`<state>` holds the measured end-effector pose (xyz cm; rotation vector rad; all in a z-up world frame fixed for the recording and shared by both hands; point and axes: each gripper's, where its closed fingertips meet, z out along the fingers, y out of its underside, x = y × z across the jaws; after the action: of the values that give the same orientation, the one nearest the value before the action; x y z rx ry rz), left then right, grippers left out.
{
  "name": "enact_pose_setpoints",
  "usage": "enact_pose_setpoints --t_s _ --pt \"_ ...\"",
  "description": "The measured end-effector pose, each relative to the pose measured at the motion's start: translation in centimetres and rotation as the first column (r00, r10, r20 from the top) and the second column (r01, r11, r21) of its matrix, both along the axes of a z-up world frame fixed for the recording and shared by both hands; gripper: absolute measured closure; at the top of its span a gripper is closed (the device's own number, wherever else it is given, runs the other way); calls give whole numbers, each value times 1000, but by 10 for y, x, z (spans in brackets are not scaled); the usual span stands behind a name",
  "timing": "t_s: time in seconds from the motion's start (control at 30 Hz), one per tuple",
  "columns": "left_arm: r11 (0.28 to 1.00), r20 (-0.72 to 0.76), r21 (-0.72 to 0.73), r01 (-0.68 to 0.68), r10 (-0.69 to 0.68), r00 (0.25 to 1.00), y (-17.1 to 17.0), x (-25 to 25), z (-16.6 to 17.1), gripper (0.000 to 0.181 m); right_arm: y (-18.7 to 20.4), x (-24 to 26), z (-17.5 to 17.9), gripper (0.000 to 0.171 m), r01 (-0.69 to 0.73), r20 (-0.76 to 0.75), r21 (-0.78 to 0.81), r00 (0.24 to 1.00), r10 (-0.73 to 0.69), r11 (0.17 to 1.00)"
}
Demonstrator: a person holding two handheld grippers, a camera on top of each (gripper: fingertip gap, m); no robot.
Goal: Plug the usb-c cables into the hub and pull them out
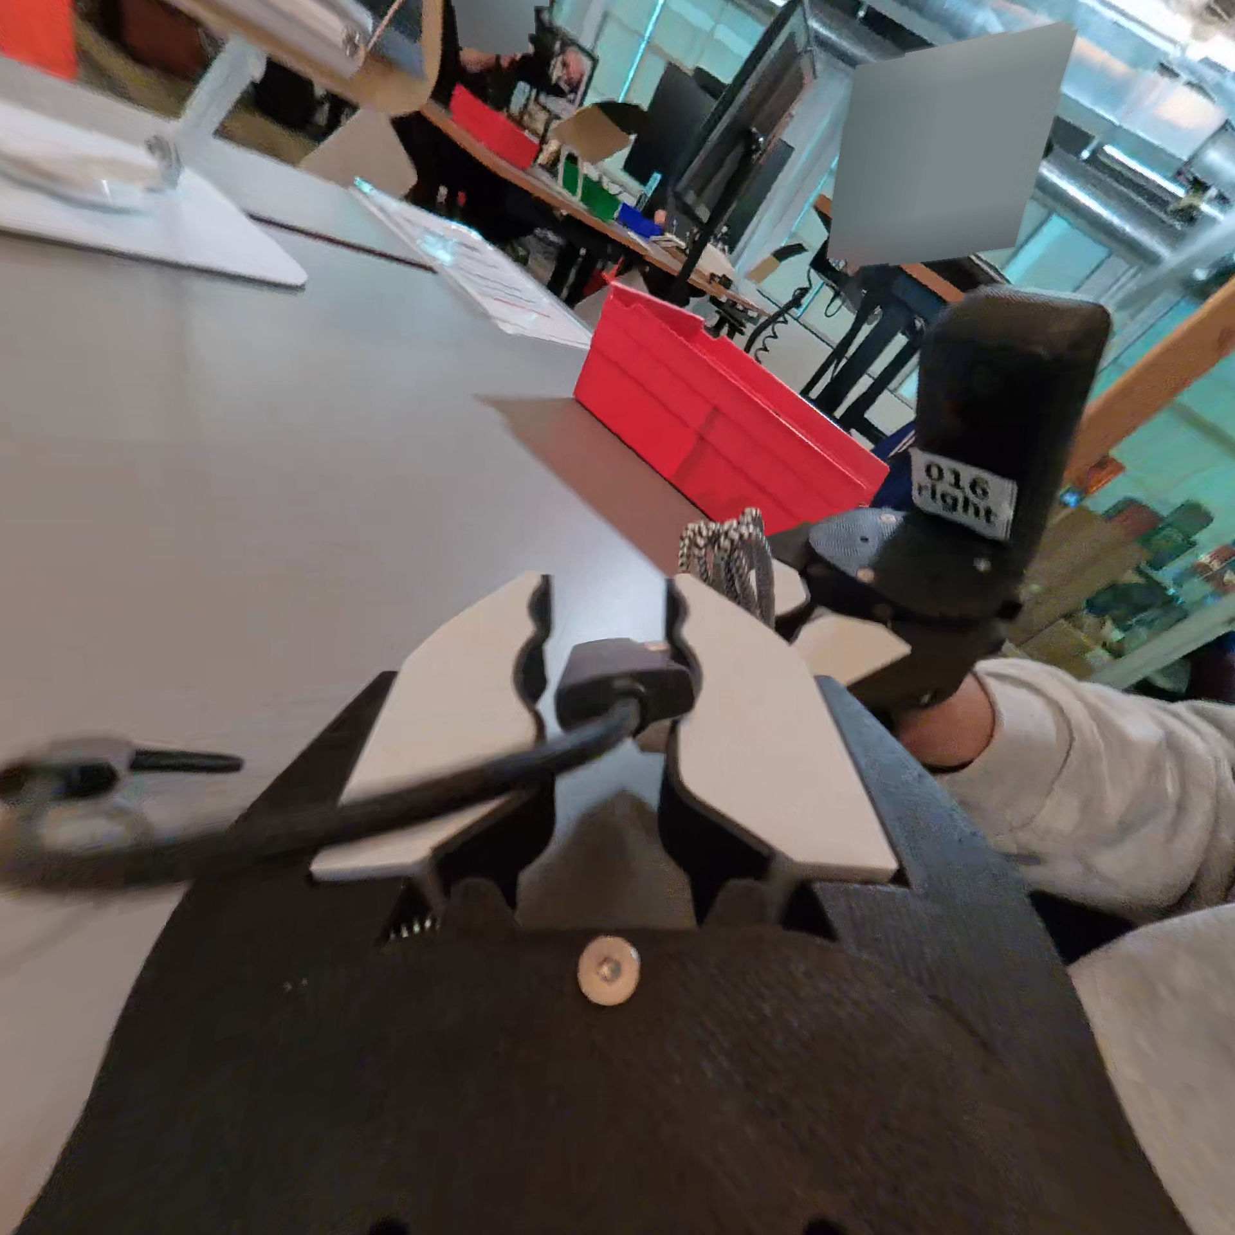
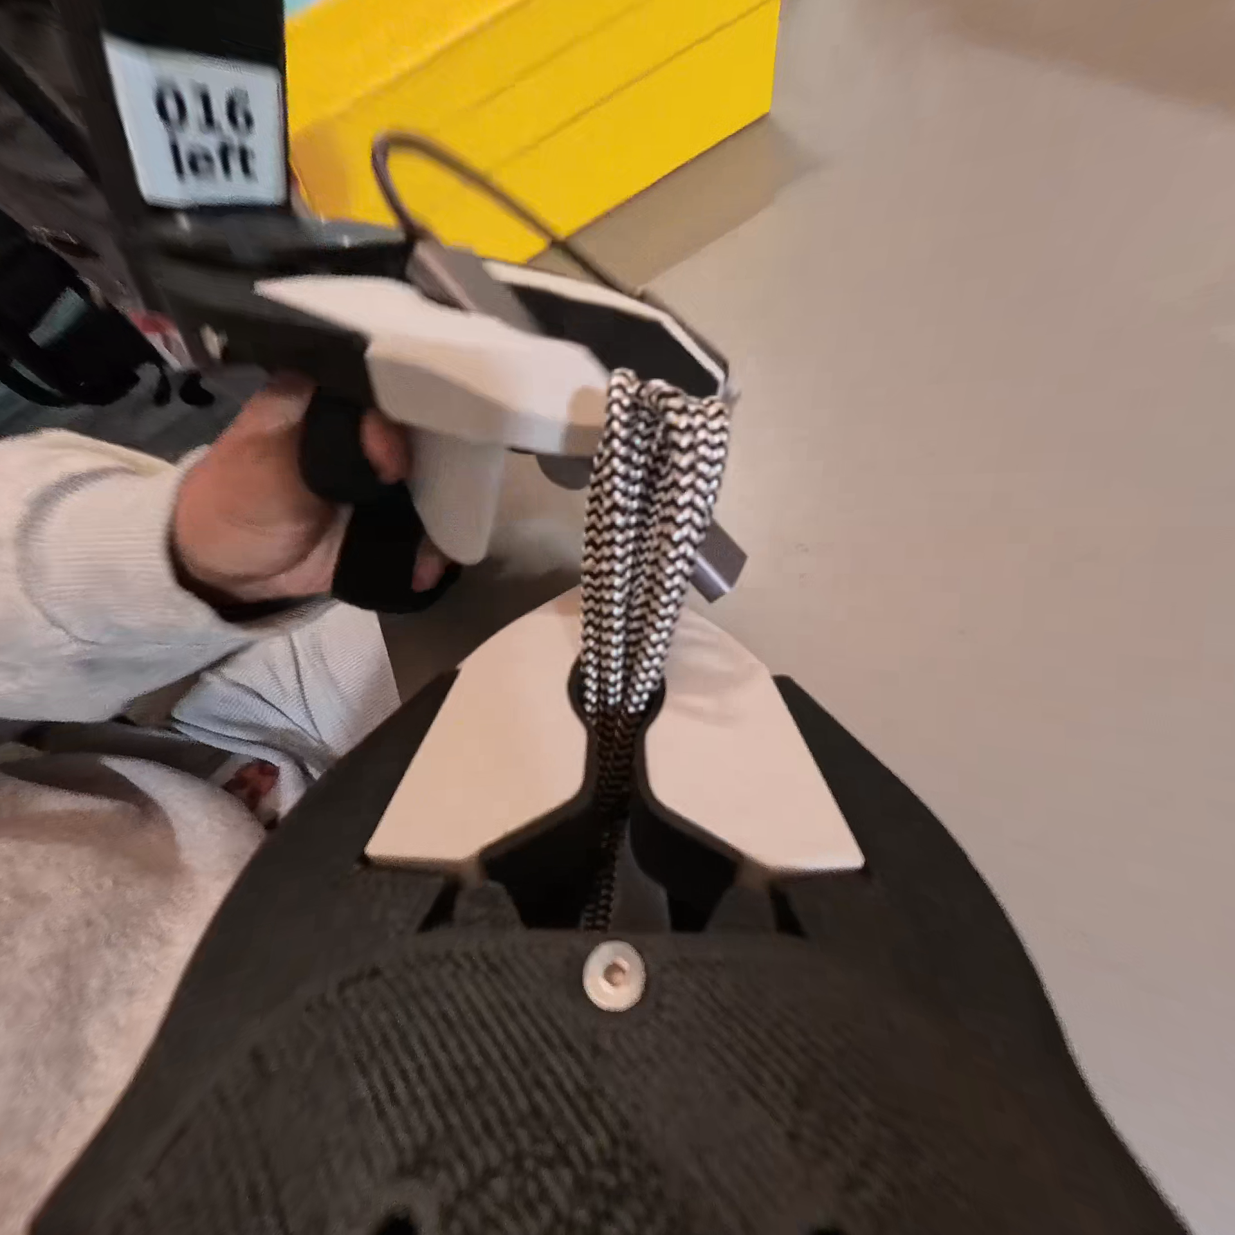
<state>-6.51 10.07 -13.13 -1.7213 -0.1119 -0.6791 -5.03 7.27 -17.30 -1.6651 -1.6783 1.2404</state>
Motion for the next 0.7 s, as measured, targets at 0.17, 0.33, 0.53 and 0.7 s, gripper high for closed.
enact_pose_setpoints --t_s 0.17,0.33,0.53,0.7 --pt "997 37 61 36 -38 999 2 -5 2 107 15 2 17 168 18 -77 -280 996 -41 960" --pt "995 110 65 70 -77 991 0 -8 0 116 14 2 15 168 17 -83 -340 995 -49 940" --pt "960 213 -101 260 -234 949 -6 17 -20 135 33 1 15 168 132 -119 58 985 -125 990" --pt "907 209 -186 379 -340 917 -13 54 -29 145 59 7 19 168 237 -153 273 967 -201 932"
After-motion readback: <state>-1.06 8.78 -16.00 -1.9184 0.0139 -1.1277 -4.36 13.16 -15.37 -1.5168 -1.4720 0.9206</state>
